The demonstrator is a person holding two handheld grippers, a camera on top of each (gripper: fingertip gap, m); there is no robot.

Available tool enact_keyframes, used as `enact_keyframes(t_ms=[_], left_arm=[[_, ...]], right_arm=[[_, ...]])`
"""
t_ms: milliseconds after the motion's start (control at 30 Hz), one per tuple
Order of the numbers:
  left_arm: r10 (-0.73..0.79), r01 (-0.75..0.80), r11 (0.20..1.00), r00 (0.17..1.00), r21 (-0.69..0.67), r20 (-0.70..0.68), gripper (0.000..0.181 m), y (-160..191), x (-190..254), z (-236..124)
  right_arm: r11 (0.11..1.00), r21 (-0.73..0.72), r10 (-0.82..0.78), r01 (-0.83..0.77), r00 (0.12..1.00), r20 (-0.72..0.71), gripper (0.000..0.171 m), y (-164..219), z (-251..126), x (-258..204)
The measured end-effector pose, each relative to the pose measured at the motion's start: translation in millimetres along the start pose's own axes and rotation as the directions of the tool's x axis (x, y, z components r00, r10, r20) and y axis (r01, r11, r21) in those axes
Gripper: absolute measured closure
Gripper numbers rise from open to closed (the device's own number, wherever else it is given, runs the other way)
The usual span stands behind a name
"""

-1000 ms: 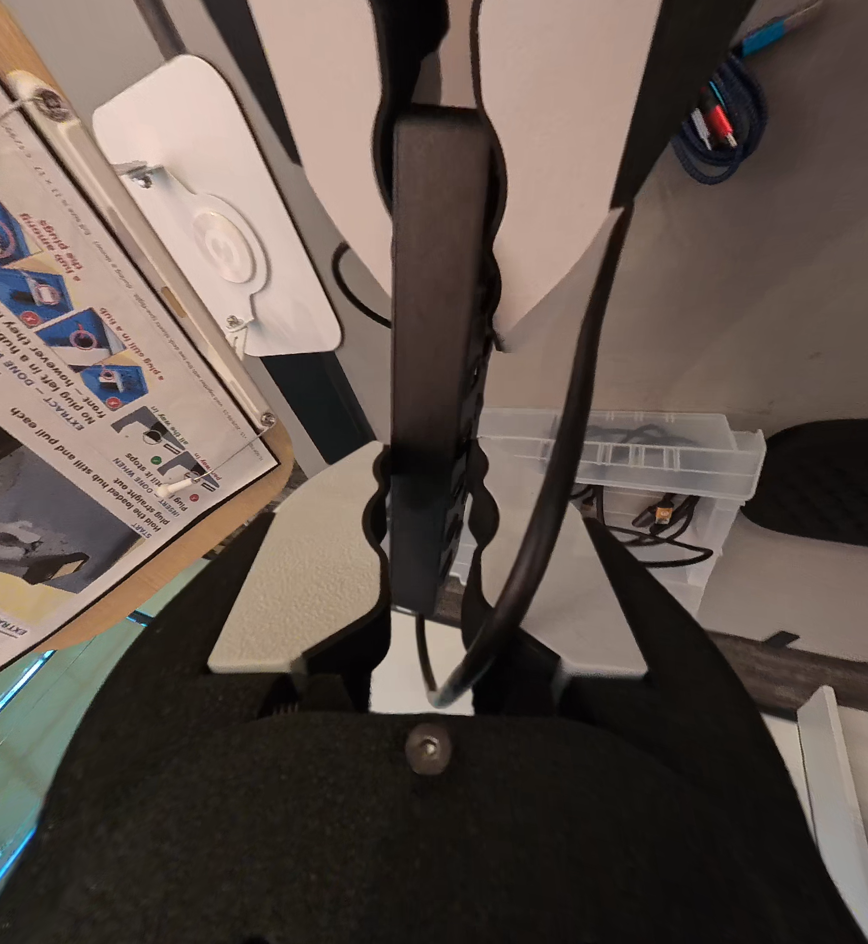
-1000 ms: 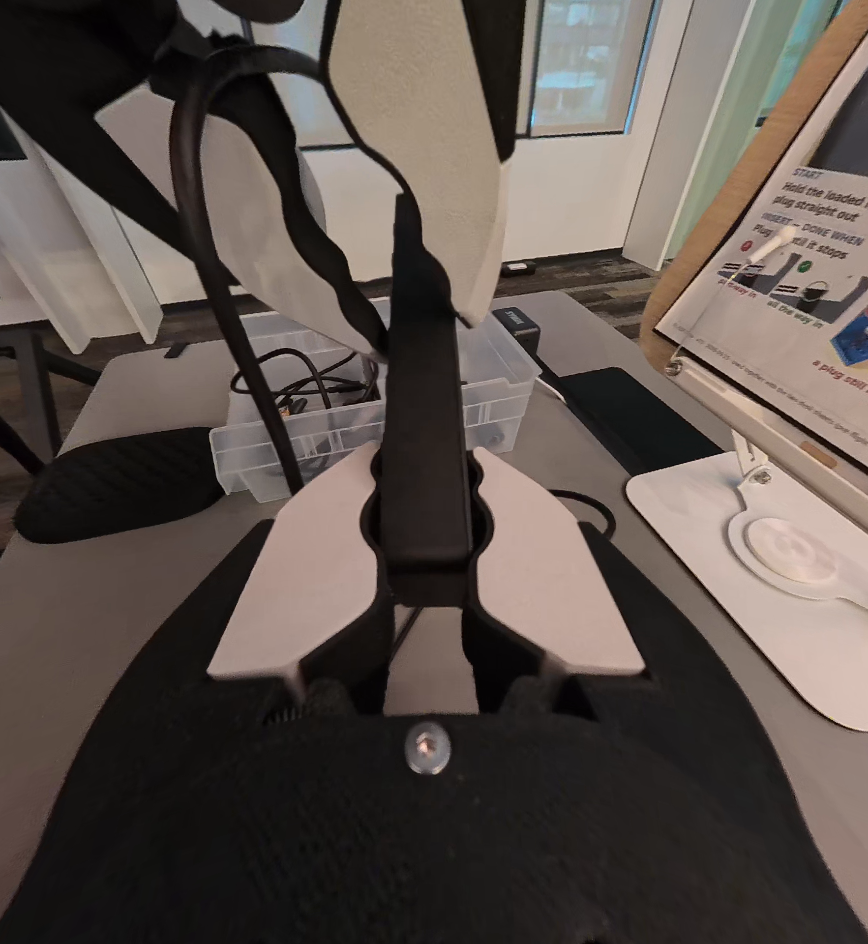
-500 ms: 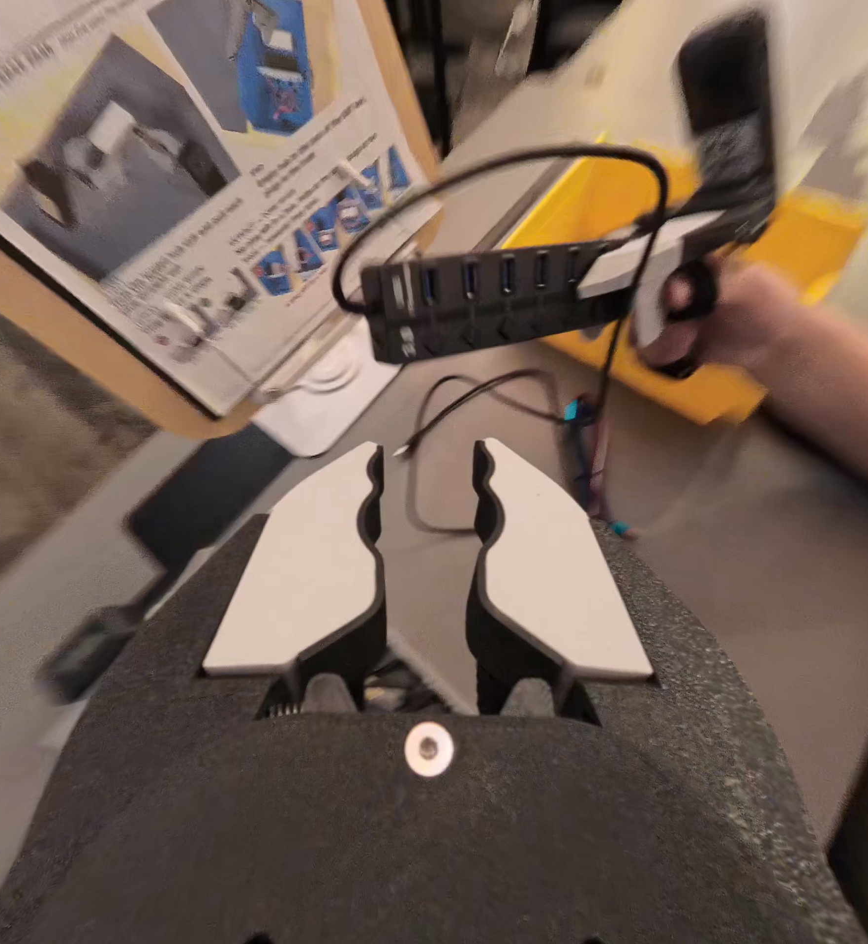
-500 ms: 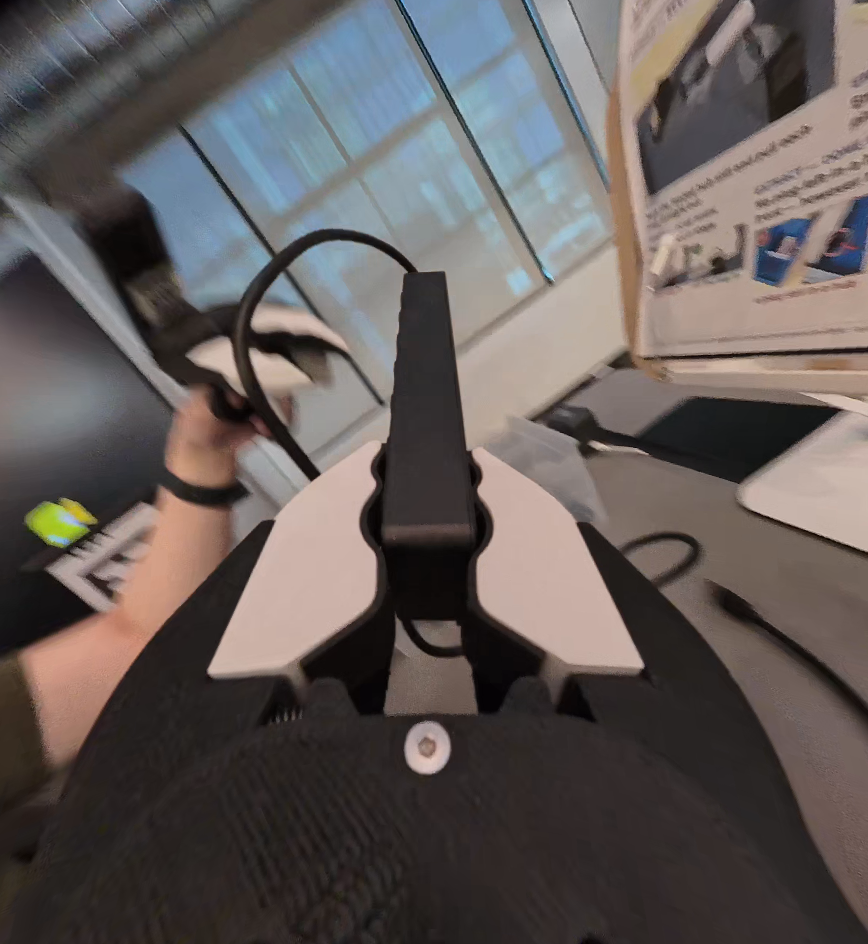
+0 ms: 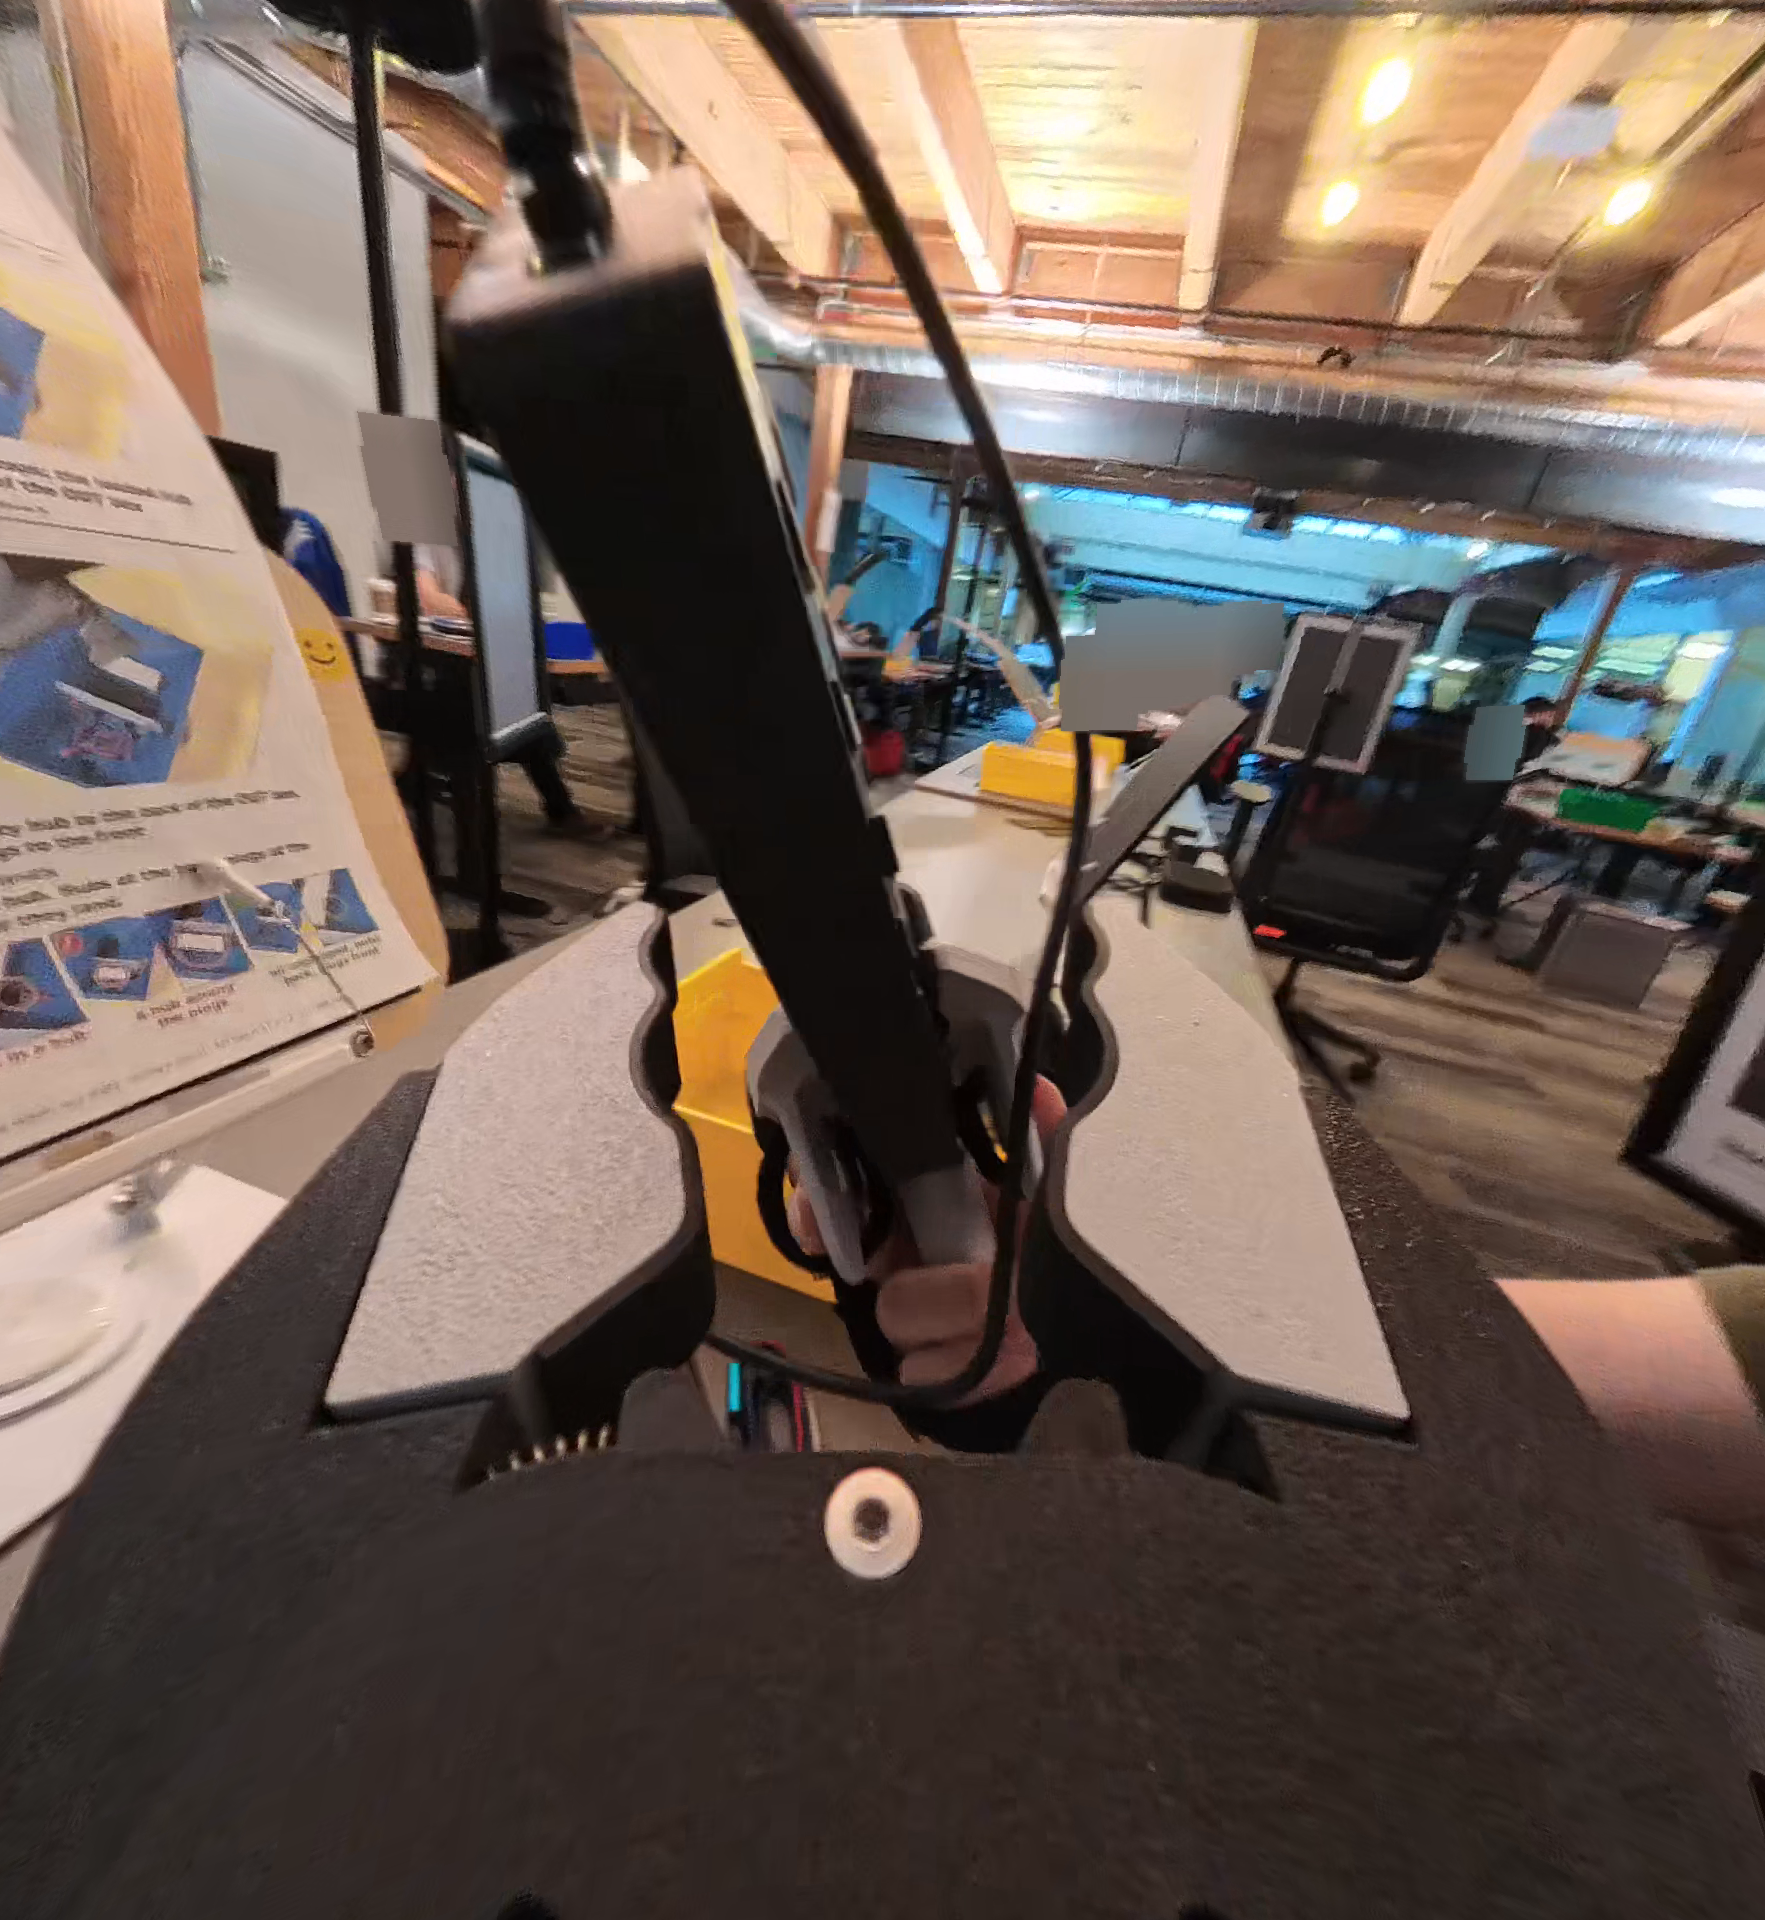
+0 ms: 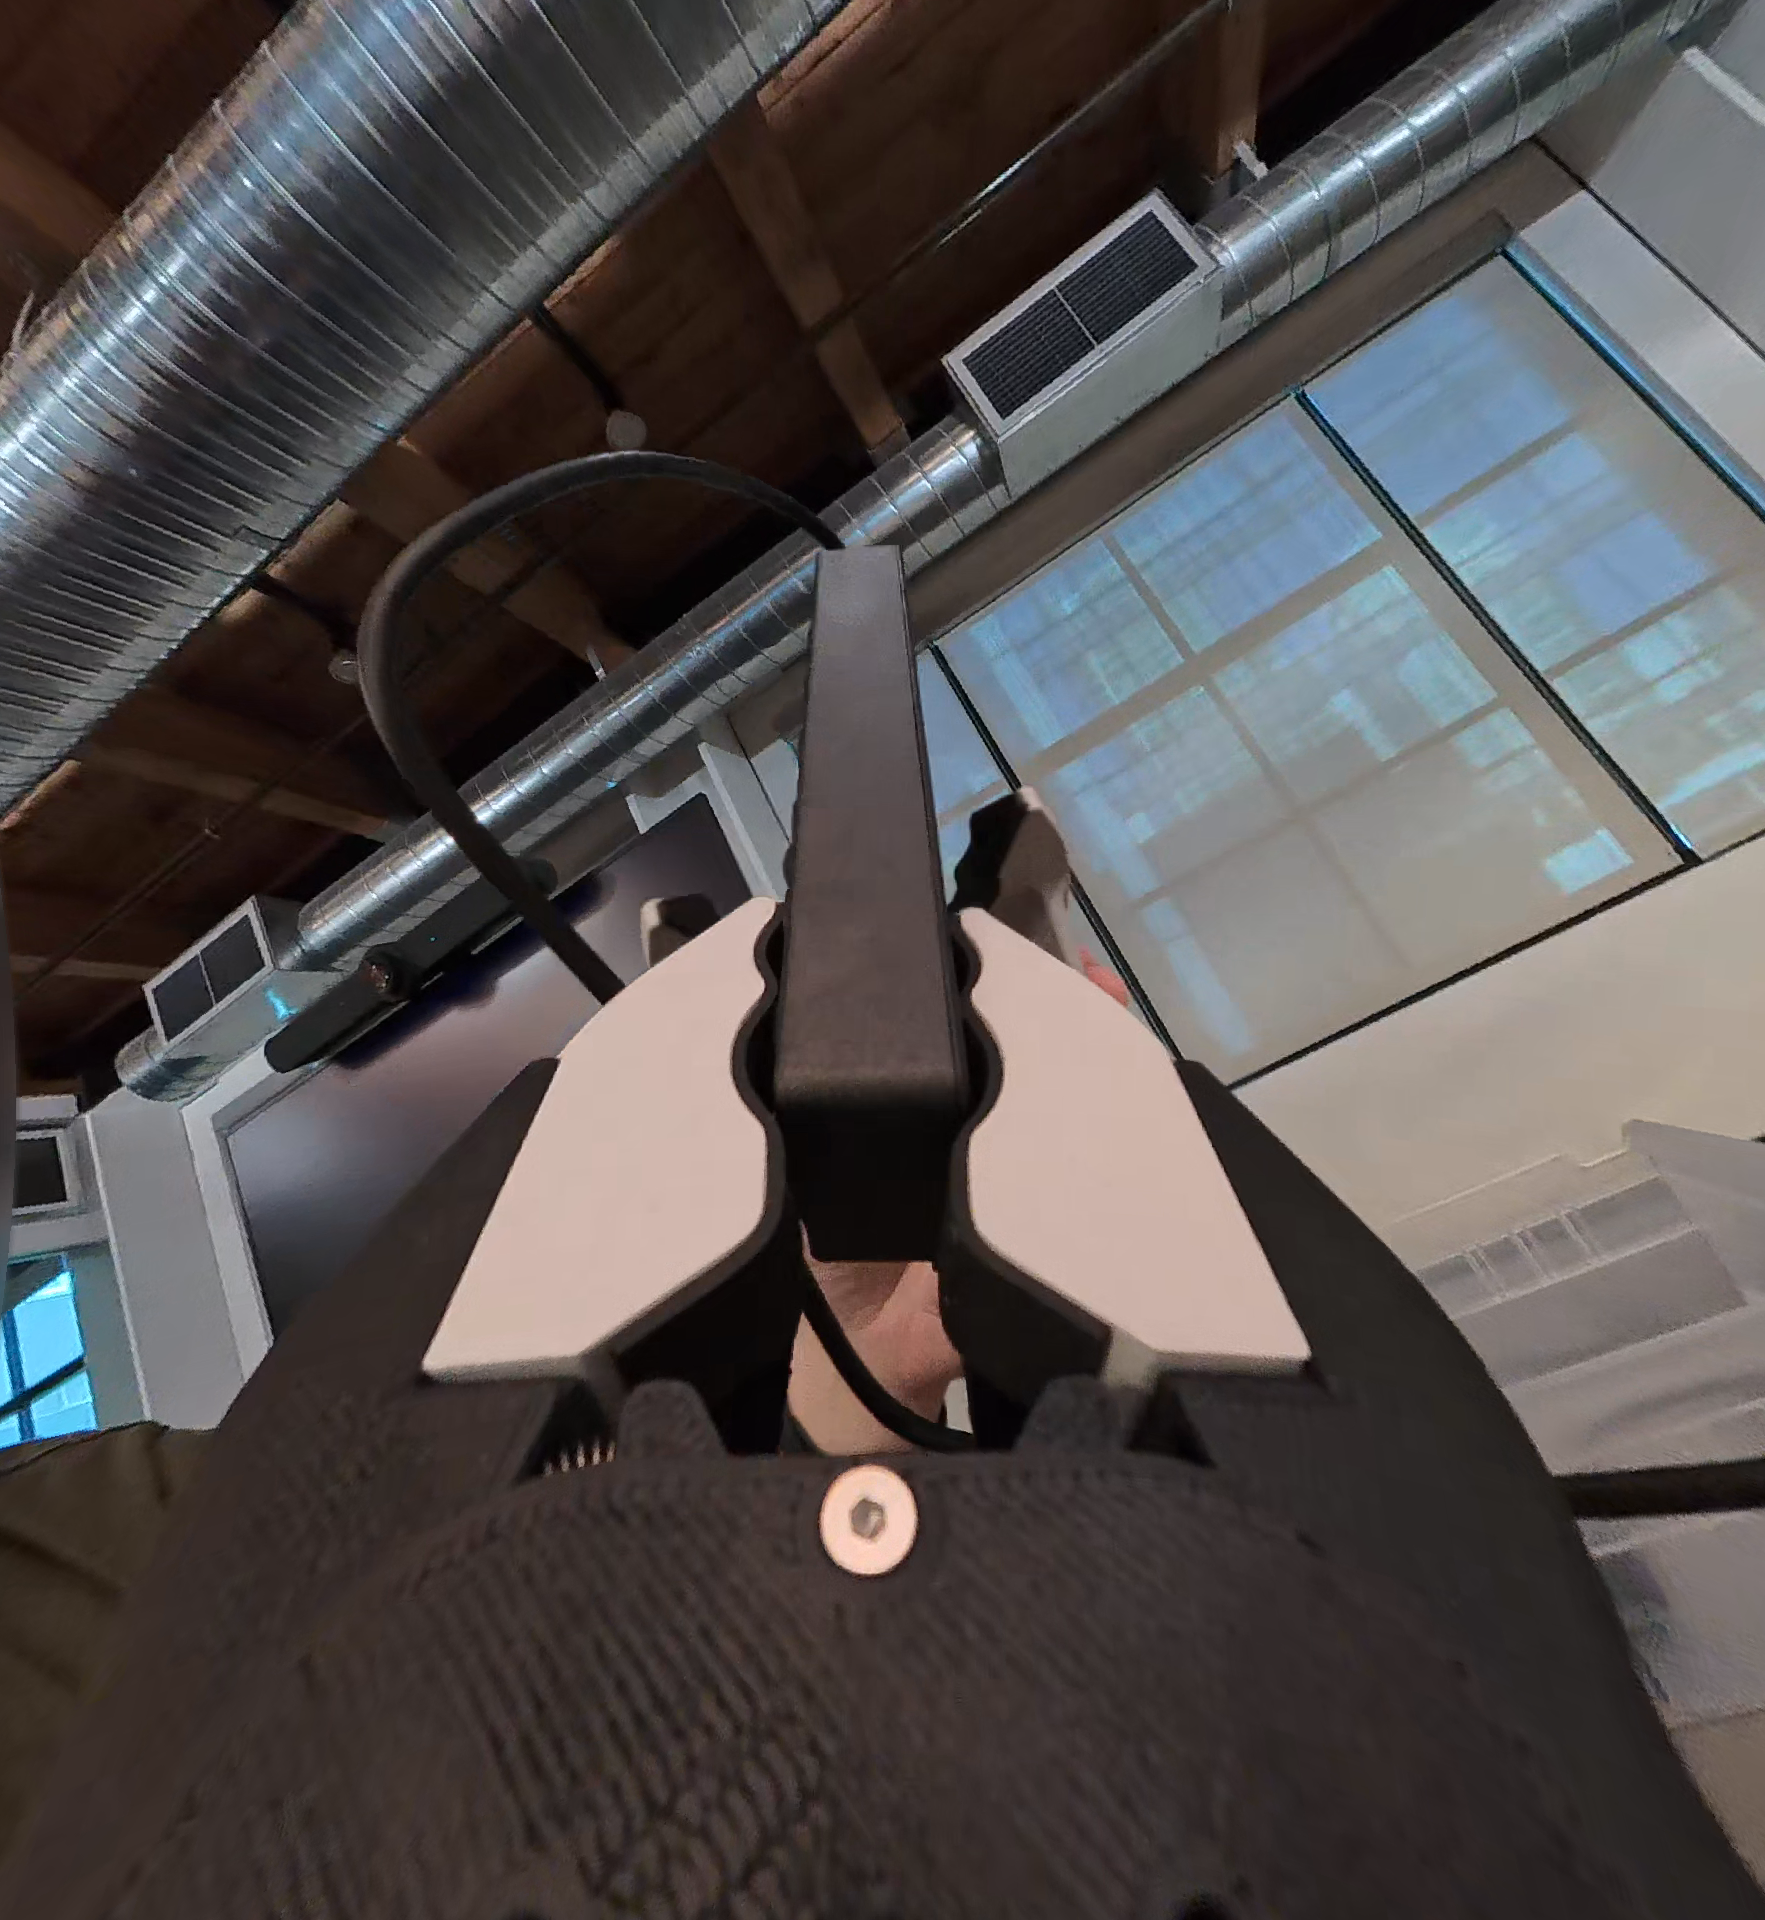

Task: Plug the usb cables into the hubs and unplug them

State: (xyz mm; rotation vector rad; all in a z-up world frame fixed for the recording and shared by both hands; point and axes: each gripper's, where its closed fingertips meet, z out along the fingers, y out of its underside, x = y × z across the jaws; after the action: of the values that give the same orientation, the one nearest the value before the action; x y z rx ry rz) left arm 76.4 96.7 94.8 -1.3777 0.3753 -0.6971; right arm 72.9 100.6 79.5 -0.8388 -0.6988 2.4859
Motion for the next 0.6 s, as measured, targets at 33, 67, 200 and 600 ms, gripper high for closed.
enact_keyframes(t_ms=[33,67,200,600], left_arm=[[0.027,-0.027,1.0,0.999,-0.006,0.029,0.111,2,-1,4],[0.052,-0.052,0.999,0.997,-0.007,0.05,0.123,3,-3,8],[0.051,-0.051,0.999,0.999,0.0,0.009,0.154,-2,0,13],[0.218,0.016,0.832,0.91,-0.555,0.352,0.156,67,-79,-29]], right_arm=[[1.0,0.003,-0.006,0.006,1.0,0.019,0.143,2,0,-2],[1.0,0.008,-0.023,0.023,0.999,0.035,0.143,4,1,-3],[0.993,-0.014,-0.113,0.113,0.993,0.024,0.142,5,2,-5],[0.446,-0.679,-0.894,0.584,0.26,-0.365,0.122,-104,-48,-13]])
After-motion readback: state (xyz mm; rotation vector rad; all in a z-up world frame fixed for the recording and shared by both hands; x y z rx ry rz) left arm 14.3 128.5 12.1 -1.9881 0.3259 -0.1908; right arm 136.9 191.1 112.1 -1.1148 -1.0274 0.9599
